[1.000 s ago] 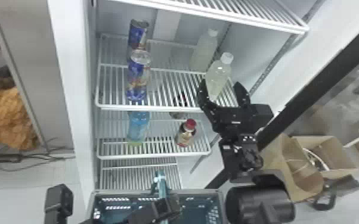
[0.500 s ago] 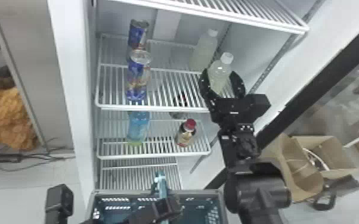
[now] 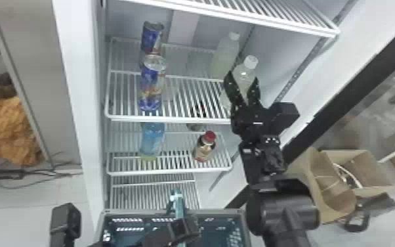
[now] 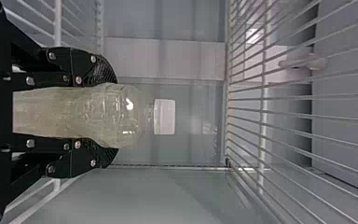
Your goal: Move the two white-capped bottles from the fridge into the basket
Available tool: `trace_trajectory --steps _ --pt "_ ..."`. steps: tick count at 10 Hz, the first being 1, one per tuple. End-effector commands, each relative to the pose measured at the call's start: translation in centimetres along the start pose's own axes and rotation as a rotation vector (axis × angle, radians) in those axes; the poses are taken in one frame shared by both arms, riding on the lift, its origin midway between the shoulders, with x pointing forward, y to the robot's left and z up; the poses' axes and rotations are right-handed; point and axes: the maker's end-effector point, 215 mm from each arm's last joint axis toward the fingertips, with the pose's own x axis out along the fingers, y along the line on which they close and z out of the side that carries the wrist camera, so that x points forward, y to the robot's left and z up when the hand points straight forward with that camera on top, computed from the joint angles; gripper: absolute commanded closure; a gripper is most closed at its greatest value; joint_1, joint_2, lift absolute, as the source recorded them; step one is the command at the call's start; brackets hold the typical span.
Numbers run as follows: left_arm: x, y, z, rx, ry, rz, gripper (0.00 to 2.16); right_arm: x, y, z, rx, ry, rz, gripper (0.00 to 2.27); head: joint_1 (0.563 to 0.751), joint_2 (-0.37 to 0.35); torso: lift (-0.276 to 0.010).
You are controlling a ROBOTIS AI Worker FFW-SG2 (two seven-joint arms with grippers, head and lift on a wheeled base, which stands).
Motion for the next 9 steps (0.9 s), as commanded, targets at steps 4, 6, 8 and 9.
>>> trace_trajectory --steps 4,6,8,9 --pt "-0.1 0.0 0.1 -0.002 -0.008 -0.001 1.18 -2.8 1.2 5.2 0.103 -0.029 0.036 0.97 0.695 -0.350 0.000" --pt "-0.2 0.0 0.2 0.000 -0.009 -0.001 1.18 -5.0 2.4 6.5 0.153 0.011 0.078 0.97 0.695 -0.350 0.000" --pt "-0.2 0.0 0.2 0.000 -0.009 -0.001 1.18 -7.0 4.1 7.8 0.183 0.054 0.125 0.97 0.695 -0.350 0.000" --pt "-0.2 0.1 0.2 0.000 -0.009 0.001 1.18 -8.3 5.3 8.3 0.208 0.093 0.153 0.97 0.695 -0.350 0.000"
